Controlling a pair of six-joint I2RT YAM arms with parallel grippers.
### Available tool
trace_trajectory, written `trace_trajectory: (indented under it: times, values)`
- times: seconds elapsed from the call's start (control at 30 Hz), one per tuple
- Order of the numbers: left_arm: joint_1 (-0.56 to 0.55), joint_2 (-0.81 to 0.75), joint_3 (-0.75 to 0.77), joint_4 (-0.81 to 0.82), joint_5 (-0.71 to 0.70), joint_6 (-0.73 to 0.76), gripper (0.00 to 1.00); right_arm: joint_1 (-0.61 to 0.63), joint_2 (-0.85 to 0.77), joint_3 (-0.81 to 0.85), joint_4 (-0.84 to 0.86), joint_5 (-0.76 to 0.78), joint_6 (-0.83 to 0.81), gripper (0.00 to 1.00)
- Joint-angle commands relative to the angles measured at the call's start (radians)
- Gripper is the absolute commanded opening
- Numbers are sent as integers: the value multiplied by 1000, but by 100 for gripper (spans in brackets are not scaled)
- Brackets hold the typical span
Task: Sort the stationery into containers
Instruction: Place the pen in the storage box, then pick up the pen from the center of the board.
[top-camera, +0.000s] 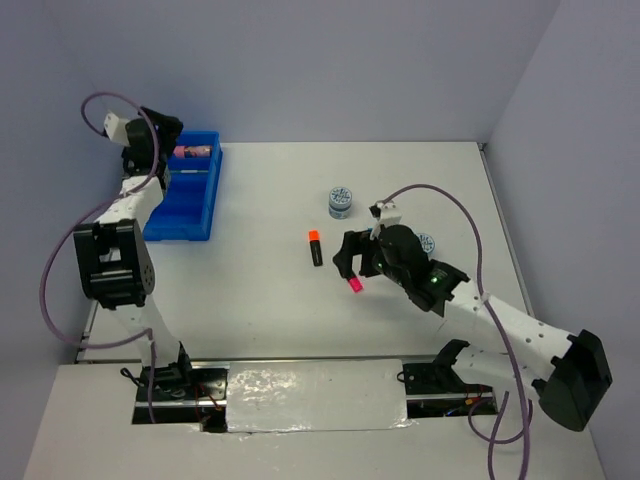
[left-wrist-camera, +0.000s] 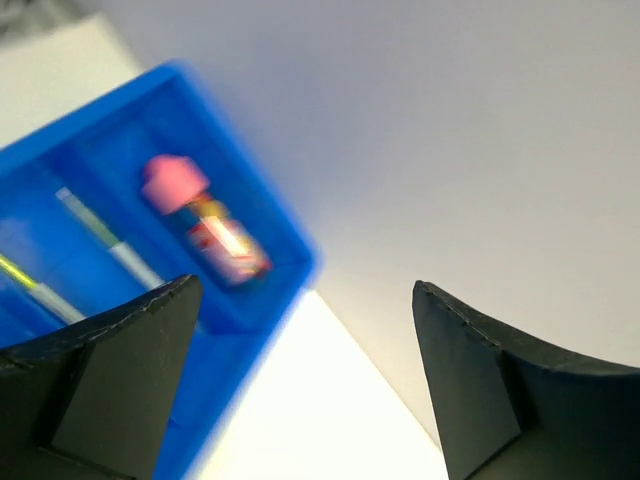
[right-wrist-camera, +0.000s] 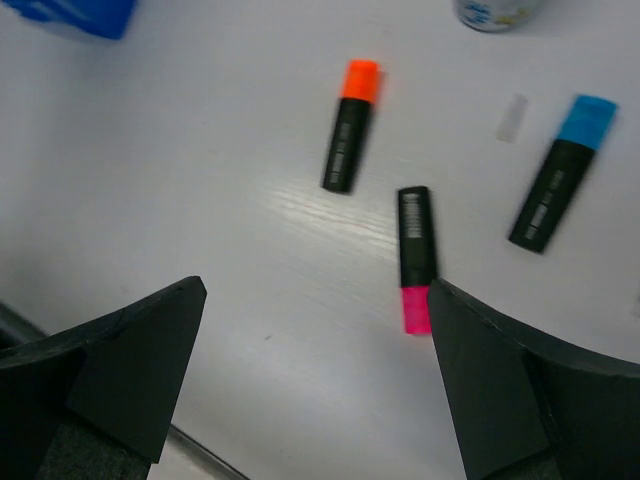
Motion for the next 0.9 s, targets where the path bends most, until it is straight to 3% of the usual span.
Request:
trace_trajectory:
  times: [0.0,0.1,0.2,0.3,0.43,0.63,0.87]
  values:
    - [-72,-209,175,-293,-79,138,99,-63,95,103,-147,95,28,100]
    - [-136,-298,269,-537,-66,212,99,-145,165,162,-220,132,8,100]
    - [-193,-406,220,-701,27,244,99,-250,252,221,-280,86,-23,89]
    - [-326,-559,54,-805,-30,298,99,-314,335,284,-334,129,-44,73]
    - [-437,-816,-210,-804,-49,363,99,-348,482,397,-405,183,-89,51]
    - [-484,-1005,-385,-919,-18,449,99,-376,666,533,-442,221,-98,47]
    - [-484,-1041,-449,-944,-10,503,99,-400,801,603,-506,304,-92,39]
